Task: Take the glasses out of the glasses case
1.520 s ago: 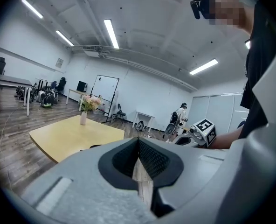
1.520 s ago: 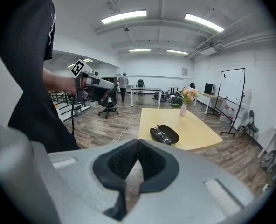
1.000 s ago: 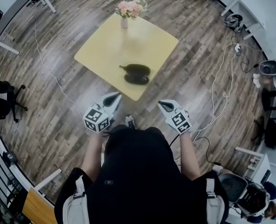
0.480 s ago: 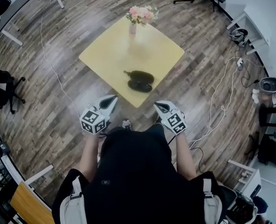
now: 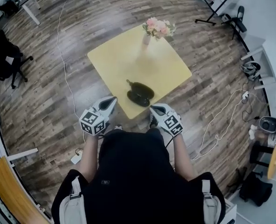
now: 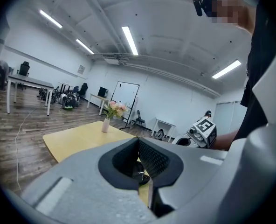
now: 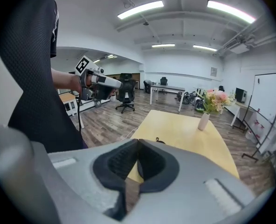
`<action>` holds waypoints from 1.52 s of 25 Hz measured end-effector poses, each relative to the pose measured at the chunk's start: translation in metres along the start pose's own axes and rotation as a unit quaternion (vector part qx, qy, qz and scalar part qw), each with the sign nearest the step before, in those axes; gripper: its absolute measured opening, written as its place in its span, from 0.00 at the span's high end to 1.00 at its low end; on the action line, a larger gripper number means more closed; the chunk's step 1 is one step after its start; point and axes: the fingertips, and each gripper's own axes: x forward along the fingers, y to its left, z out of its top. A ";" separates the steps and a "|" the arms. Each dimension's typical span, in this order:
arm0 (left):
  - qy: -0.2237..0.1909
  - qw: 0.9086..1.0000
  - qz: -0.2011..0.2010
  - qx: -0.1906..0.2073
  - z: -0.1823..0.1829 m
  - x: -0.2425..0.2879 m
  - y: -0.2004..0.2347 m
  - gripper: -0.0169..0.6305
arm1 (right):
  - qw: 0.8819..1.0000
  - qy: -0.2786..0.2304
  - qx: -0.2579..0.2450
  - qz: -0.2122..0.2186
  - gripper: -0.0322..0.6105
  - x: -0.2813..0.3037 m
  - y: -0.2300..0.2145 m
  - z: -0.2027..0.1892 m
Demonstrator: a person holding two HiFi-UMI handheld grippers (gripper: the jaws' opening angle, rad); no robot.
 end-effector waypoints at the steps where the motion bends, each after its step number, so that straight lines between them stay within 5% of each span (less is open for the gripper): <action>1: -0.005 1.000 0.012 -0.004 0.002 0.005 0.001 0.96 | 1.000 0.001 -0.009 0.010 0.95 0.001 -0.010 0.000; 6: -0.020 0.998 0.051 -0.021 0.008 0.034 -0.007 0.96 | 0.998 0.002 -0.047 0.047 0.95 0.000 -0.061 0.005; 15: -0.011 0.994 0.105 -0.017 0.005 0.049 -0.009 0.96 | 0.996 -0.015 0.005 0.093 0.95 0.022 -0.112 -0.013; 26: -0.031 0.982 0.182 -0.044 0.010 -0.013 0.033 0.96 | 0.985 0.049 -0.020 0.166 0.95 0.107 -0.076 -0.019; 36: -0.042 0.978 0.197 -0.045 0.014 -0.014 0.042 0.96 | 0.975 0.126 -0.074 0.167 0.94 0.142 -0.065 -0.056; 38: -0.045 0.977 0.201 -0.044 0.017 -0.016 0.044 0.96 | 0.973 0.136 -0.077 0.168 0.87 0.146 -0.065 -0.063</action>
